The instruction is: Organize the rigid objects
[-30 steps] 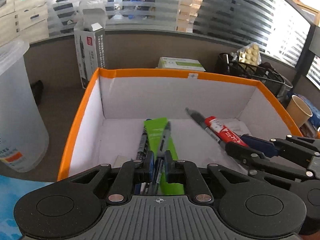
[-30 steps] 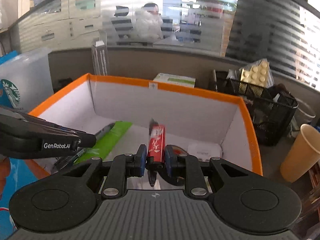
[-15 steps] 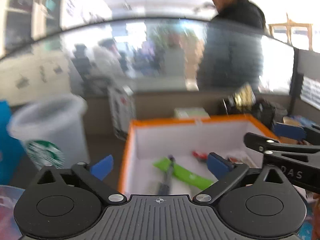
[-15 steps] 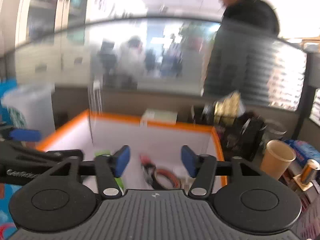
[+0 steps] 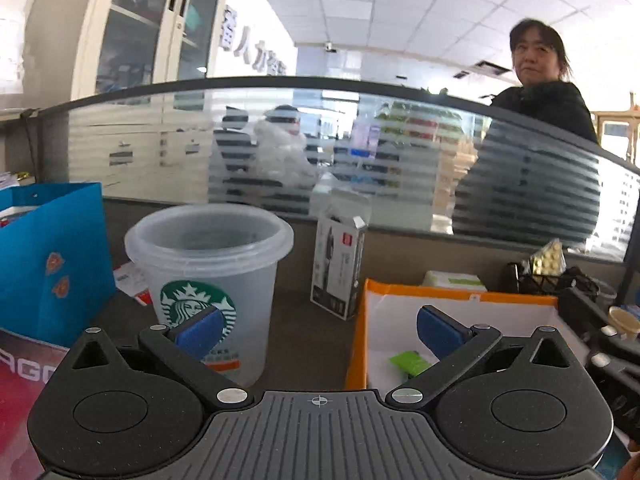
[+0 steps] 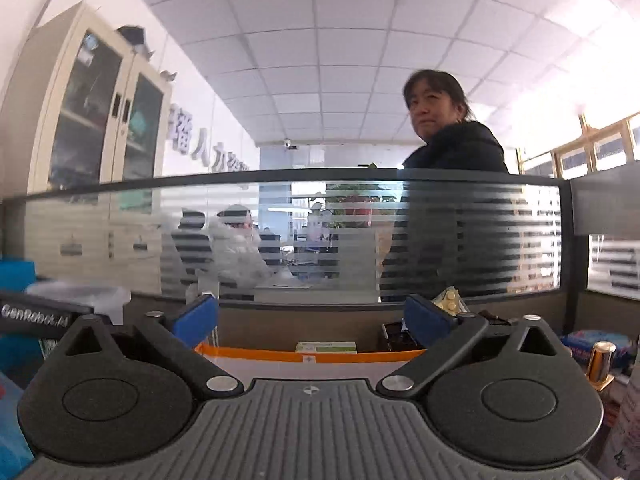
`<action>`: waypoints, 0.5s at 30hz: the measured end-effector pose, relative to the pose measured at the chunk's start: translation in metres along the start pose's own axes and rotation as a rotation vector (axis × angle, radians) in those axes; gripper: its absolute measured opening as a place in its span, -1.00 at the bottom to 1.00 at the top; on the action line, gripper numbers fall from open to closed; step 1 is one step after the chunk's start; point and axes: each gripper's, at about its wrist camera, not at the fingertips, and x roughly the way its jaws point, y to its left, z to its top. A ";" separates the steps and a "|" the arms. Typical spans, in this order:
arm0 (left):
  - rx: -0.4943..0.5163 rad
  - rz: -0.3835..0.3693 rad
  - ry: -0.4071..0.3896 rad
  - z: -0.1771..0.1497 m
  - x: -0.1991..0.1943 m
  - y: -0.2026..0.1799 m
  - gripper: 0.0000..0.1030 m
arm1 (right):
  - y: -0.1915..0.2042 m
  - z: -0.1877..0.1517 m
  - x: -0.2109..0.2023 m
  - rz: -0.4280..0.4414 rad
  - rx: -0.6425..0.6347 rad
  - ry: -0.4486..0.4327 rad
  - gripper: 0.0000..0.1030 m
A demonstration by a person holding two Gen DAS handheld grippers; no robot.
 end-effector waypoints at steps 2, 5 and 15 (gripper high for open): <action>0.012 -0.008 0.005 -0.003 0.003 -0.001 1.00 | 0.002 -0.005 0.006 0.006 -0.013 0.028 0.96; 0.020 -0.017 0.011 -0.005 0.002 -0.002 1.00 | 0.002 -0.010 0.015 0.035 0.025 0.083 0.96; 0.017 -0.035 0.038 -0.010 0.004 -0.001 1.00 | -0.003 -0.018 0.015 0.013 0.055 0.123 0.97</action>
